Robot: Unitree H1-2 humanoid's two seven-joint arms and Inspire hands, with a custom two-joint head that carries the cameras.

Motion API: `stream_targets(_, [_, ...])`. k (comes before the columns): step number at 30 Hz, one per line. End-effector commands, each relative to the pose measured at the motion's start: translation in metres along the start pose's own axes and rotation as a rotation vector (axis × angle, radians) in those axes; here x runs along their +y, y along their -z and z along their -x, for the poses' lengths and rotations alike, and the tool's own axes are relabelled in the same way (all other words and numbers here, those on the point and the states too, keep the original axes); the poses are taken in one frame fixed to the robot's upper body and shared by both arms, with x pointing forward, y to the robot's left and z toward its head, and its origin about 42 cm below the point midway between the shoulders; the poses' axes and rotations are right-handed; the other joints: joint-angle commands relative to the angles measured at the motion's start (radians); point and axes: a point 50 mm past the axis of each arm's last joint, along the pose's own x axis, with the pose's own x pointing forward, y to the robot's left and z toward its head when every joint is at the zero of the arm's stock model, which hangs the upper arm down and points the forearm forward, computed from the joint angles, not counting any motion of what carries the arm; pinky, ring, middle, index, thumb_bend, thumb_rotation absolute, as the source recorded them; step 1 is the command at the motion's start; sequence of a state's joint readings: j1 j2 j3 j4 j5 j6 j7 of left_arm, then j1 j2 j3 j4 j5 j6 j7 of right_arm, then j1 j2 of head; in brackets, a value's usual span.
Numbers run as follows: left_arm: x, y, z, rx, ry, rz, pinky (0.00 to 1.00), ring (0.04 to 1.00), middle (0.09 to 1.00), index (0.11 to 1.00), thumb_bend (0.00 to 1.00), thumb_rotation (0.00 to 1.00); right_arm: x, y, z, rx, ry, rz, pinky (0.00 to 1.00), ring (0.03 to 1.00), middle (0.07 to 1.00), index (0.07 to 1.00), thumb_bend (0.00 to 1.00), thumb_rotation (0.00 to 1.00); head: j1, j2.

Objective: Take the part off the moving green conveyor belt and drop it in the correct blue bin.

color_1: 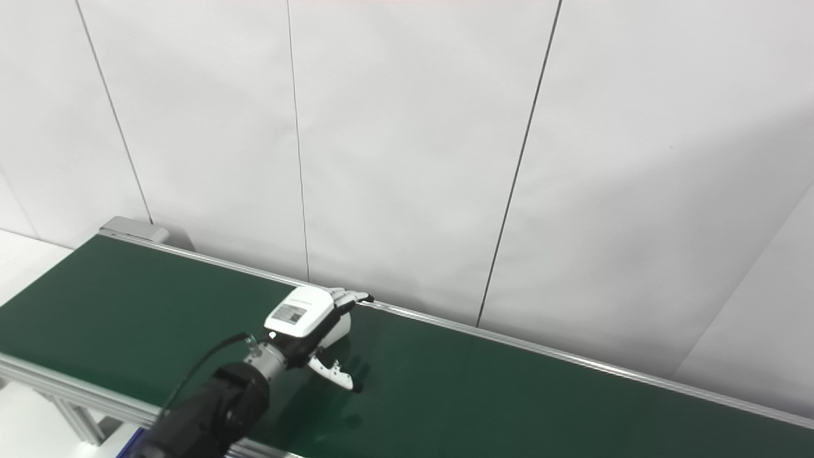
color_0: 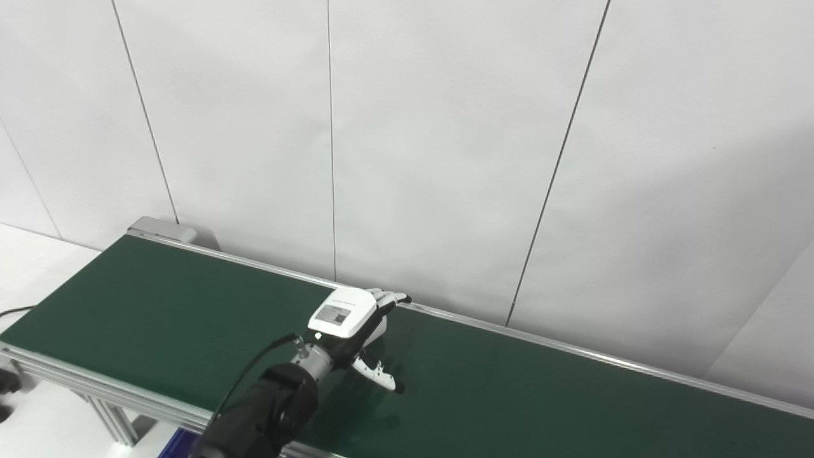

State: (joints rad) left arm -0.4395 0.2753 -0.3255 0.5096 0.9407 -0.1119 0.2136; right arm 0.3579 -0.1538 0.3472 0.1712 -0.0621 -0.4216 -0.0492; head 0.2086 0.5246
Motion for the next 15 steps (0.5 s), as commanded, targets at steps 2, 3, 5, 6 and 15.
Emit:
stream_targets(2, [0.013,-0.001,-0.014,0.016,-0.101,-0.033,0.83,0.891,0.881,0.866,0.86,0.41,0.003,-0.014,-0.006,-0.093,-0.011,-0.001,0.98,0.951,0.975,1.0,0.78,1.0,-0.005,-0.001])
stream_targets(3, [0.012,-0.003,-0.015,0.018,-0.113,-0.029,0.85,0.903,0.89,0.871,0.86,0.4,0.004,-0.014,-0.006,-0.093,-0.012,-0.001,0.98,0.949,0.974,1.0,0.78,1.0,-0.008,-0.002])
stream_targets(5, [0.012,-0.005,-0.017,0.015,-0.143,-0.021,0.86,0.904,0.892,0.871,0.85,0.41,0.004,-0.014,-0.006,-0.094,-0.014,-0.001,0.97,0.947,0.974,1.0,0.78,1.0,-0.01,-0.003])
stream_targets(6, [0.012,-0.006,-0.018,0.014,-0.153,-0.019,0.86,0.904,0.892,0.871,0.85,0.41,0.005,-0.015,-0.006,-0.094,-0.015,-0.002,0.97,0.946,0.974,1.0,0.78,1.0,-0.01,-0.003])
stream_targets(15, [0.016,-0.021,-0.023,-0.057,-0.254,0.0,0.88,0.907,0.893,0.879,0.84,0.41,0.007,-0.016,-0.006,-0.101,-0.021,0.015,0.95,0.941,0.972,1.0,0.77,1.0,-0.017,-0.004])
